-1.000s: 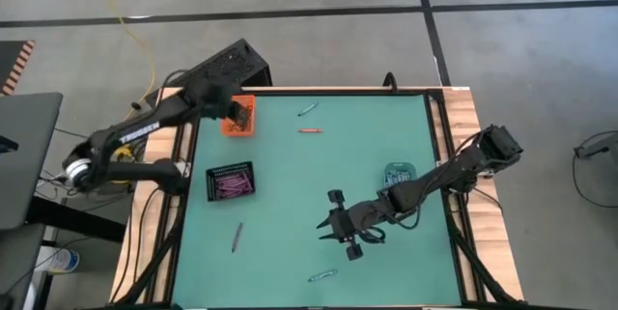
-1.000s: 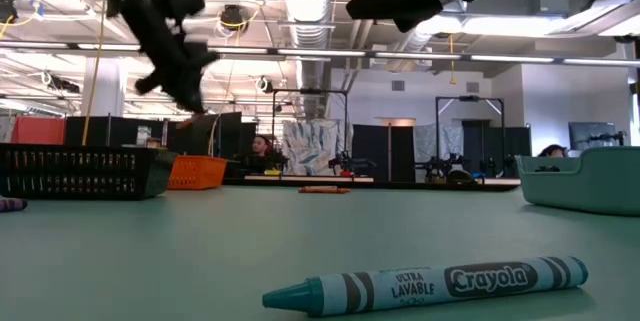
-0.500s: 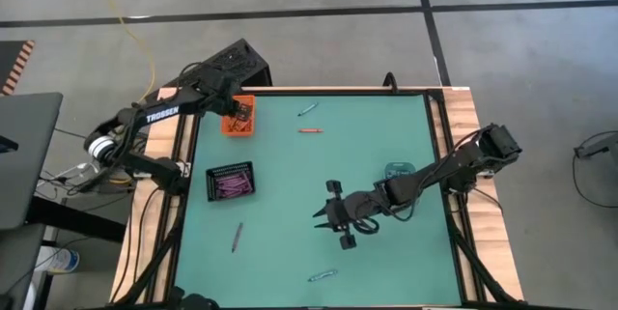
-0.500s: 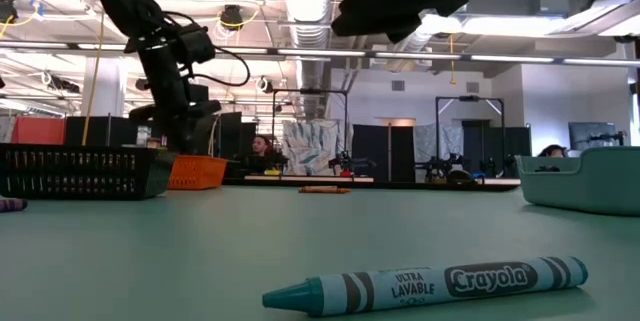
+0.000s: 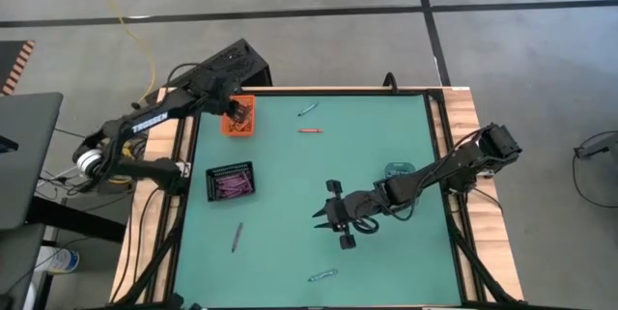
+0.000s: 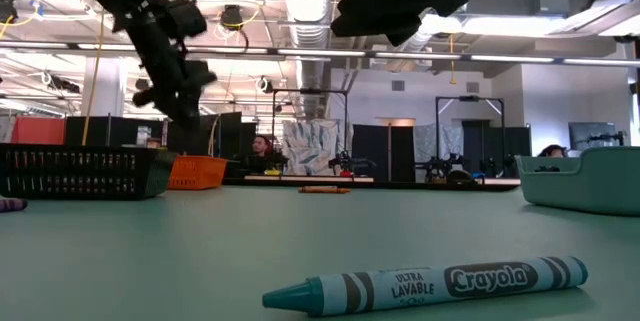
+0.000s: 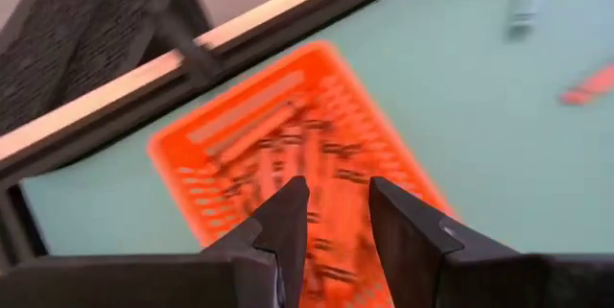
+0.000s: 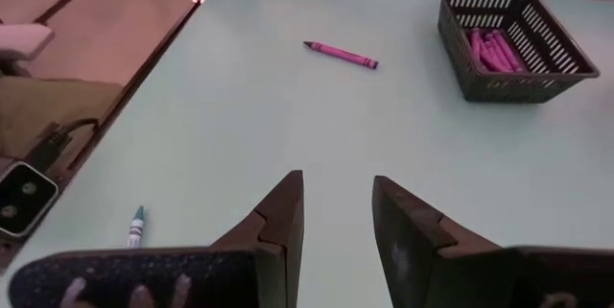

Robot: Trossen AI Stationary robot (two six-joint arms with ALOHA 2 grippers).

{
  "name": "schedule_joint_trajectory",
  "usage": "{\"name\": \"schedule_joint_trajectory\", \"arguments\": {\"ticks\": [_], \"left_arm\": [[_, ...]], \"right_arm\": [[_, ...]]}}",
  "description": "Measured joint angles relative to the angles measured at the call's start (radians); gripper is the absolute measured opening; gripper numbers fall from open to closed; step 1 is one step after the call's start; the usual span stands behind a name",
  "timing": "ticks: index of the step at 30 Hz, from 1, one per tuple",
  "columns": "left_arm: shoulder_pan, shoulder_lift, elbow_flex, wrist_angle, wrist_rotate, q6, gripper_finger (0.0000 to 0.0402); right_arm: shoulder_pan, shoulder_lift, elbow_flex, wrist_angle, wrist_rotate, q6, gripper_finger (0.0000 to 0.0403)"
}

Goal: Sort crayons
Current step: Put the light blue crayon into the blue bin

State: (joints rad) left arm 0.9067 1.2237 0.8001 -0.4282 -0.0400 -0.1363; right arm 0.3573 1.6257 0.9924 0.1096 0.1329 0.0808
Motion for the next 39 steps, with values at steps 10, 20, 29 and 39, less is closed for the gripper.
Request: {"name": "schedule_joint_trajectory", "arguments": {"ticks": [10,20,29,39], "left_arm": [[-0.425,-0.335,-0.156,0.130,0.027,-0.100,0.0102],[-1.121,-0.489,-0.460,0.581,-0.279,-0.258,0.0102],[-1.426,-0.394,-0.421,0.584,-0.633,-0.224,0.0102],[-1.424,-0.355,-0.417,0.585,-0.657,-0.250,0.0102]], "right_arm": [[0.023,-0.001,0.028,0.003,-0.131,0.157,0.0118],[0.171,0.095,0.020,-0.024,-0.137,0.123,0.0118],[0.216,0.312,0.049,0.037,-0.133,0.147,0.0118],[0.244,0.350,0.058,0.026,-0.118,0.136,0.0118]]}}
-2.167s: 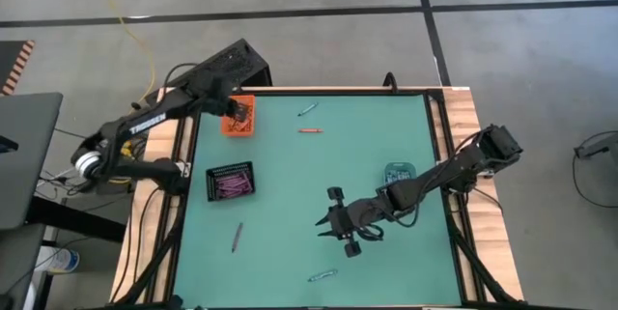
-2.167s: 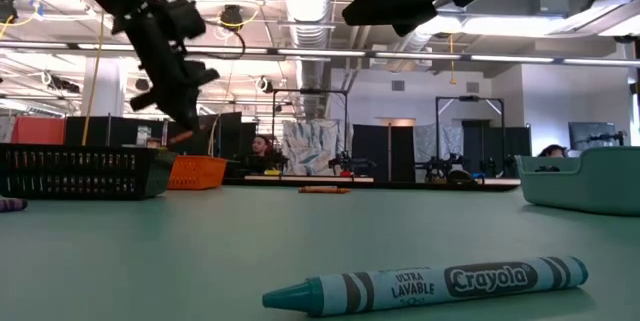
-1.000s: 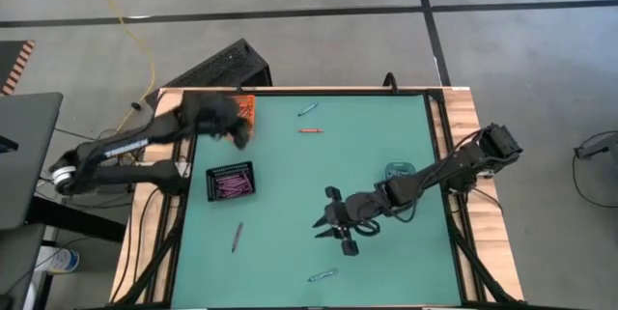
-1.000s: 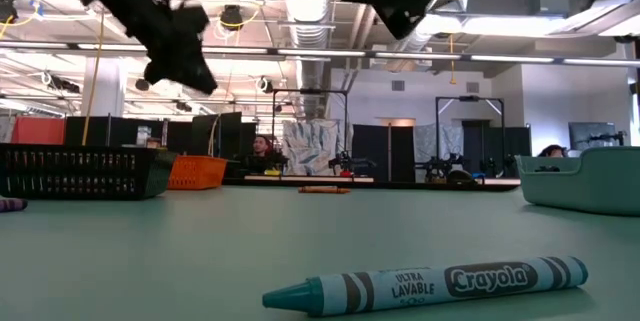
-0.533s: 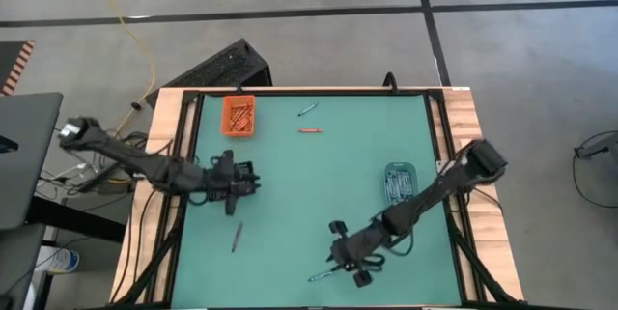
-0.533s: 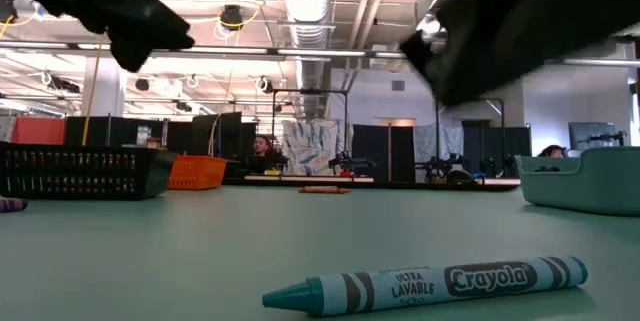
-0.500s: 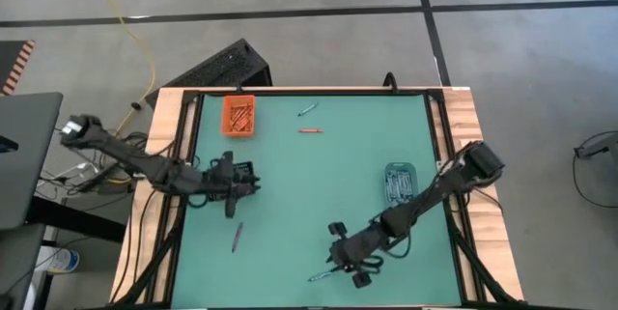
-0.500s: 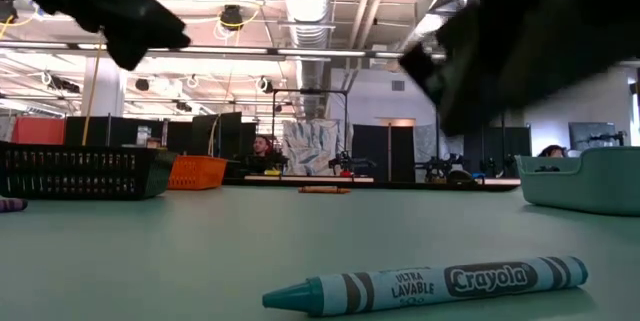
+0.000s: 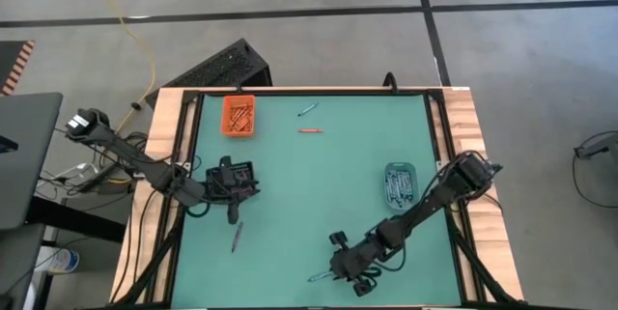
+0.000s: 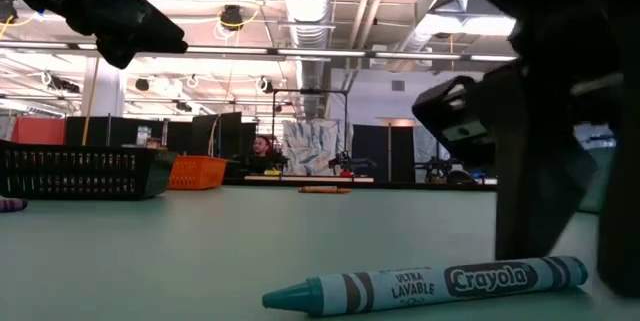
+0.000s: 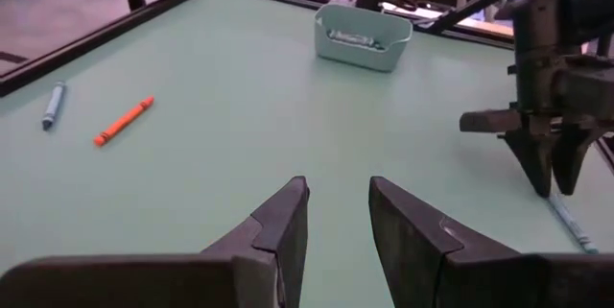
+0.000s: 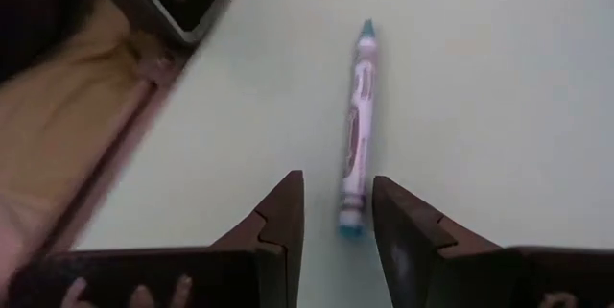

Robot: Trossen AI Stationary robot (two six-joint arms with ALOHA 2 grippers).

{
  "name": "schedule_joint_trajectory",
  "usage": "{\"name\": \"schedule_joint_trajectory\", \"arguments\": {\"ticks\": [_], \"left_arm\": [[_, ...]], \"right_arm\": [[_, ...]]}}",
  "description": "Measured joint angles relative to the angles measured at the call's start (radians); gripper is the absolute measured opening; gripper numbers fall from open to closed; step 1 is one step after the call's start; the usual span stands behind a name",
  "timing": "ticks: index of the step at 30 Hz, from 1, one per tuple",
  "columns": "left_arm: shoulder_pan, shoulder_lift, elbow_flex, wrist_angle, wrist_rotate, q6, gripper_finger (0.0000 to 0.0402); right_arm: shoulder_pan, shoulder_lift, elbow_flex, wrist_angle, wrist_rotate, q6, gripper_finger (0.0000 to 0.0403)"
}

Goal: Sort crayons
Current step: Put the light blue crayon into the blue bin

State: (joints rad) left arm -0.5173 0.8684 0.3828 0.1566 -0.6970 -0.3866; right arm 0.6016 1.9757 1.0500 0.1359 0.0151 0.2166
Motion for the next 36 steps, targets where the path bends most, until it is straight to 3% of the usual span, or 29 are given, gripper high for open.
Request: {"name": "schedule_joint_trajectory", "arguments": {"ticks": [6,14,18,22,28,32,36], "left_arm": [[0.000,0.000,0.000,0.000,0.001,0.018,0.0102],[-0.001,0.000,0.000,0.000,0.035,0.017,0.0102],[-0.001,0.000,0.000,-0.002,0.037,0.006,0.0102],[-0.013,0.008,0.000,0.000,0.043,0.000,0.0102],[-0.038,0.091,0.000,0.024,0.043,0.003,0.0102],[-0.040,0.161,0.000,0.048,0.045,0.015,0.0102],[-0.040,0.220,0.000,0.055,0.045,0.023,0.0102]], "right_arm": [[0.002,0.085,0.005,0.060,0.052,-0.049,0.0113],[-0.003,0.098,0.006,0.048,0.038,-0.049,0.0012],[-0.015,0.042,0.002,0.003,0.010,-0.030,0.0009],[-0.031,-0.084,-0.009,-0.152,0.022,-0.066,0.0003],[-0.045,-0.340,-0.003,-0.434,0.201,-0.003,0.0002],[-0.043,-0.497,-0.002,-0.653,0.311,0.163,0.0001],[-0.035,-0.600,-0.002,-0.965,0.416,0.450,0.0001]]}}
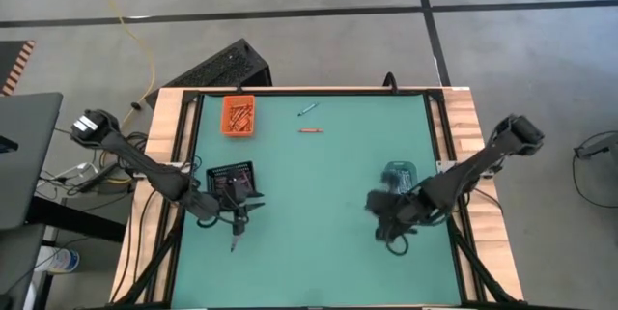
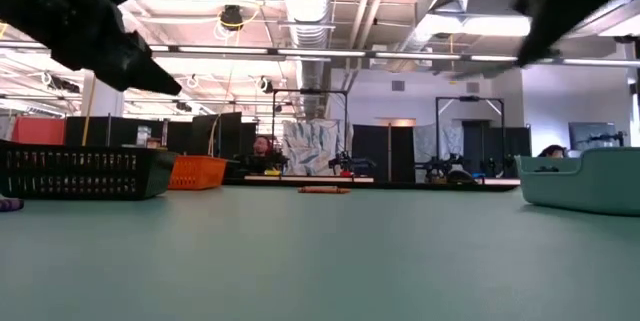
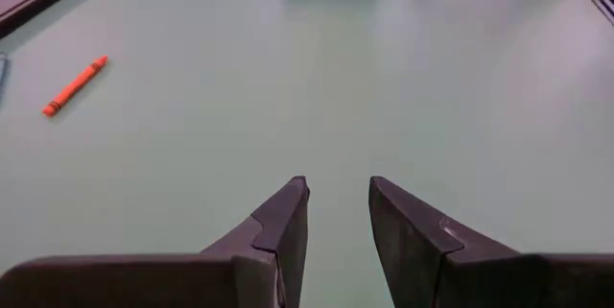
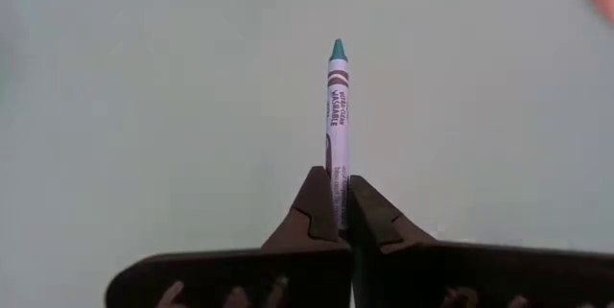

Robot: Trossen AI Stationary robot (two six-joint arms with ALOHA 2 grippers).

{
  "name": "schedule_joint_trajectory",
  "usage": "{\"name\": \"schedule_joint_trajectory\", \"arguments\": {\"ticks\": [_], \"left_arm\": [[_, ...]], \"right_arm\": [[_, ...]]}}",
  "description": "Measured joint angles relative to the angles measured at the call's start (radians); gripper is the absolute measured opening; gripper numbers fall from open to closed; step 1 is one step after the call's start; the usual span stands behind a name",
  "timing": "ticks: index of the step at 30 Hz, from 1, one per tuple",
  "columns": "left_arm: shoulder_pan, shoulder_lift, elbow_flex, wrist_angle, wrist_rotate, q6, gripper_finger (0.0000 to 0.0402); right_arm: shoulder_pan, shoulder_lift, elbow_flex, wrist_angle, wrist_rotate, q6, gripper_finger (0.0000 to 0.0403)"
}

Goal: Sort crayons
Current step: Put the light blue crayon into the blue bin, then put the orange crayon into the orange bin

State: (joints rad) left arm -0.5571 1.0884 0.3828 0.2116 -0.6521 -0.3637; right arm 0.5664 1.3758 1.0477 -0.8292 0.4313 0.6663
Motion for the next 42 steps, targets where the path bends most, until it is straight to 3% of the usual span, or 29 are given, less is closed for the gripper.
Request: {"name": "schedule_joint_trajectory", "arguments": {"ticks": [7,11,22,32,42], "left_arm": [[0.000,0.042,0.000,0.107,0.023,0.074,0.0102],[0.000,0.042,0.000,0.138,0.026,0.091,0.0102],[0.000,0.042,0.000,0.148,0.028,0.091,0.0102],[0.000,0.042,0.000,0.144,0.028,0.091,0.0102],[0.000,0.042,0.001,0.135,0.028,0.089,0.0102]], "right_arm": [[0.038,-0.010,0.000,-0.552,0.038,0.711,0.0002],[0.057,0.051,0.000,-0.673,0.012,0.890,0.0002],[-0.014,0.217,-0.001,-0.650,-0.071,0.846,0.0011],[-0.122,0.239,0.000,-0.651,-0.094,0.704,0.0110],[-0.128,0.105,0.000,-0.644,-0.047,0.622,0.0179]]}}
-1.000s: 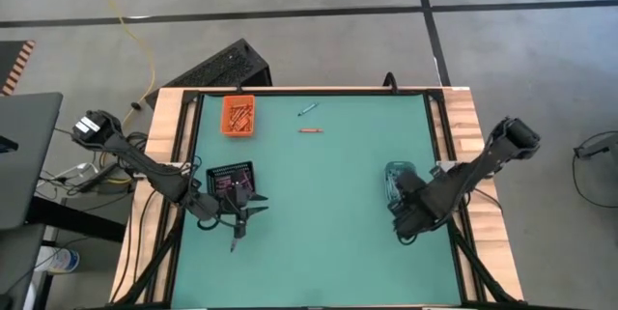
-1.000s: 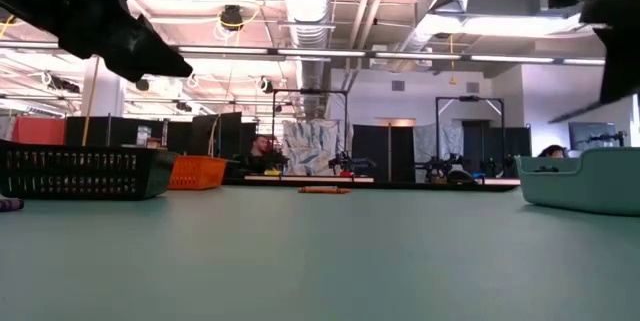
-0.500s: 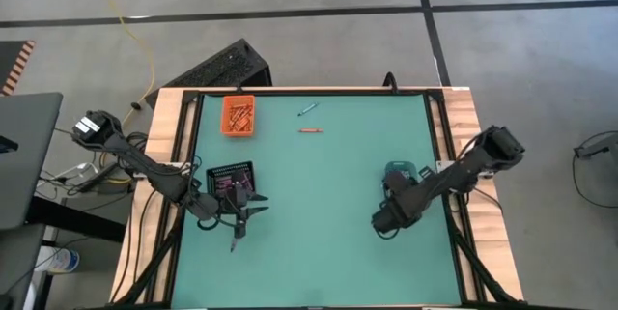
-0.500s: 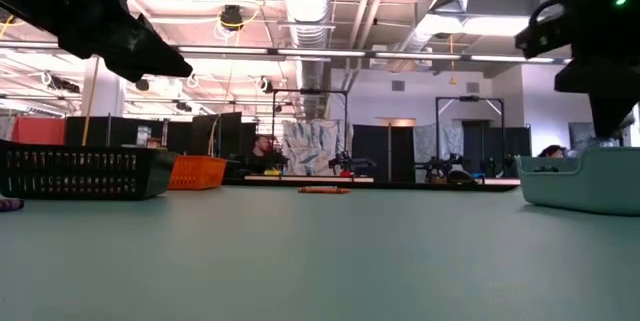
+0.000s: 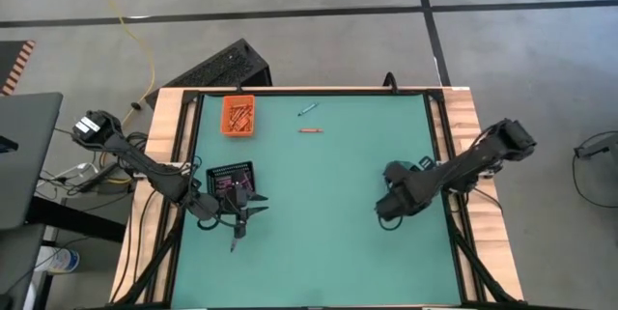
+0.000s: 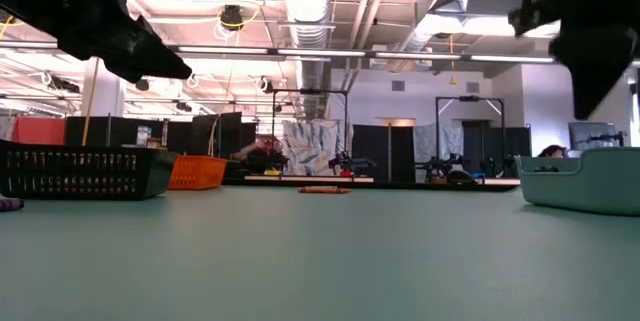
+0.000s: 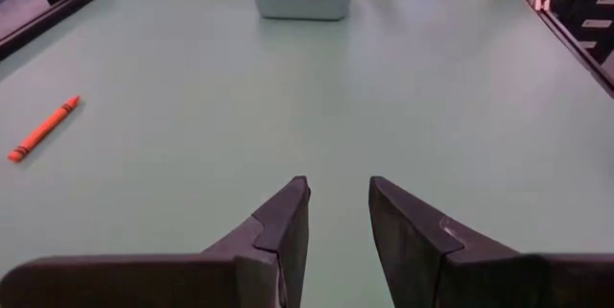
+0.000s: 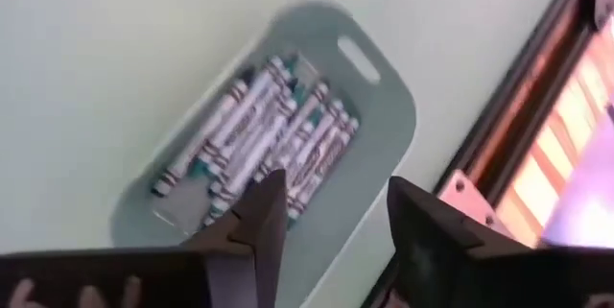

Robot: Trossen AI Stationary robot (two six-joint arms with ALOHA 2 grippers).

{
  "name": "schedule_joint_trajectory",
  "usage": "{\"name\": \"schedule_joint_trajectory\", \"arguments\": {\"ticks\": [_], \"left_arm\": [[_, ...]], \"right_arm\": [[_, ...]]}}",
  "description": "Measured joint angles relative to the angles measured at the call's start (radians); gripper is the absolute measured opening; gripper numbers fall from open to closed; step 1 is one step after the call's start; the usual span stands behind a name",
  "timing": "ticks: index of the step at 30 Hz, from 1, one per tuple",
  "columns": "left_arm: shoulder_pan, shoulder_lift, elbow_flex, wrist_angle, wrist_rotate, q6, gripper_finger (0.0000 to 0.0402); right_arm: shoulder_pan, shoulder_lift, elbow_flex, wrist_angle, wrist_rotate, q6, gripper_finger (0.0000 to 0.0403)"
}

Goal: Sort crayons
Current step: Put the orange crayon into the orange bin

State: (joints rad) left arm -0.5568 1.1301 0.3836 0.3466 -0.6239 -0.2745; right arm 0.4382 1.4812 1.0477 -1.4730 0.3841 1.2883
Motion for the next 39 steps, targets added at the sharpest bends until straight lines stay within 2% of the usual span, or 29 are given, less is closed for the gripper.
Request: {"name": "schedule_joint_trajectory", "arguments": {"ticks": [3,6,9,12,15,18,20,23,27,30,34,39], "left_arm": [[0.000,0.000,0.000,0.001,0.000,0.000,0.0102],[0.004,0.000,0.000,0.002,-0.009,-0.001,0.0102],[0.021,0.000,0.000,0.002,-0.013,-0.002,0.0102],[0.055,0.000,0.000,0.002,-0.012,-0.002,0.0102],[0.121,0.009,0.000,-0.007,0.037,-0.005,0.0102],[0.211,0.038,0.000,-0.002,0.156,0.002,0.0102],[0.294,0.069,0.000,0.030,0.249,0.029,0.0102],[0.422,0.123,0.012,0.053,0.392,0.042,0.0102],[0.567,0.202,0.089,0.042,0.541,0.114,0.0102],[0.657,0.259,0.210,-0.041,0.613,0.191,0.0102],[0.756,0.373,0.403,-0.259,0.620,0.348,0.0102],[0.869,0.567,0.606,-0.415,0.620,0.550,0.0102]], "right_arm": [[0.031,-0.074,0.000,0.056,0.068,-0.051,0.0184],[0.081,-0.138,0.000,0.186,0.193,-0.161,0.0183],[0.146,-0.170,-0.013,0.405,0.361,-0.333,0.0179],[0.192,-0.185,-0.067,0.700,0.396,-0.591,0.0174],[0.207,-0.186,-0.140,1.000,0.310,-0.827,0.0166],[0.192,-0.186,-0.229,1.270,0.136,-1.011,0.0154],[0.169,-0.186,-0.289,1.419,0.025,-1.103,0.0145],[0.123,-0.186,-0.354,1.569,-0.054,-1.177,0.0131],[0.061,-0.186,-0.404,1.663,-0.073,-1.256,0.0119],[0.011,-0.186,-0.441,1.727,-0.085,-1.302,0.0119],[-0.044,-0.186,-0.478,1.802,-0.176,-1.332,0.0119],[-0.059,-0.186,-0.547,1.861,-0.278,-1.369,0.0119]]}}
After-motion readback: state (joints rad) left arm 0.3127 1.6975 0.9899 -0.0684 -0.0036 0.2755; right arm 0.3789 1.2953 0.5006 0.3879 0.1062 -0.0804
